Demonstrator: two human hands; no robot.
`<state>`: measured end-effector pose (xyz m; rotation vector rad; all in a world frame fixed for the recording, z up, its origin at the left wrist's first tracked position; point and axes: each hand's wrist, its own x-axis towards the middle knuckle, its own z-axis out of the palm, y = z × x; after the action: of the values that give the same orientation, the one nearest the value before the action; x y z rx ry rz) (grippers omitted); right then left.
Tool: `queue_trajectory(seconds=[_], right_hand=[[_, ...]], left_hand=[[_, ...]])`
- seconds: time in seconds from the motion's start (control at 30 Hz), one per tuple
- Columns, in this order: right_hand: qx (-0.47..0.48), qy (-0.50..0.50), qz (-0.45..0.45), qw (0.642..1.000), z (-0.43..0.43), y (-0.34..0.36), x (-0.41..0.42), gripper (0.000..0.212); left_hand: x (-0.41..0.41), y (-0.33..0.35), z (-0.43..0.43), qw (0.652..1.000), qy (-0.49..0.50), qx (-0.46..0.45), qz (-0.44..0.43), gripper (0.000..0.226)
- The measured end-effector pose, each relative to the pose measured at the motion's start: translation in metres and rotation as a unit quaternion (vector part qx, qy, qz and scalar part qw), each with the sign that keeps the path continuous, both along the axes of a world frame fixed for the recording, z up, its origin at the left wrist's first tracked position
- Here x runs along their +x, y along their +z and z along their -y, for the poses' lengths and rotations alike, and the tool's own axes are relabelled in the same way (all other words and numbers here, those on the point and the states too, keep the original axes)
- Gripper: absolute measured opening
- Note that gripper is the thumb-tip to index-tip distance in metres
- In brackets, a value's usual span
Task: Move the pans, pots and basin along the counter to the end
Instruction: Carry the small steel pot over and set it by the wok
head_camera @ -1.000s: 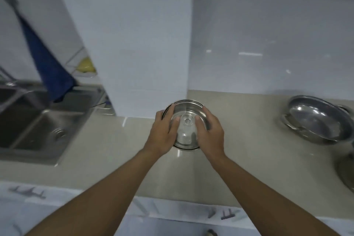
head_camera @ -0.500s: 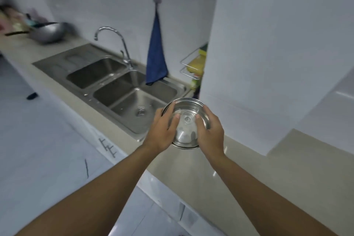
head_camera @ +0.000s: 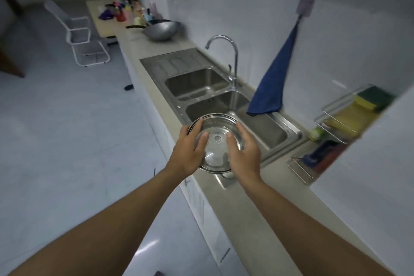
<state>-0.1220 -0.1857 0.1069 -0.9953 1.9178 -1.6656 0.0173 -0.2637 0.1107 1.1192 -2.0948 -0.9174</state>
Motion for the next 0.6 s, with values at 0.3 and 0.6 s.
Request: queue_trajectory(seconds=[0.3,0.6], right_hand=[[-0.01,0.016,0.0,1.0,0.138,0.006,0.083,0.045],[-0.015,0.03,-0.001,0.999,0.253,0.012,0.144,0.045]], left_hand=[[0.089,0.004,0.134,1.0,0.021,-0.019,-0.001,0.048],[0.149,0.005,0.247,0.999,0.04,-0.033,-0.002,0.045]])
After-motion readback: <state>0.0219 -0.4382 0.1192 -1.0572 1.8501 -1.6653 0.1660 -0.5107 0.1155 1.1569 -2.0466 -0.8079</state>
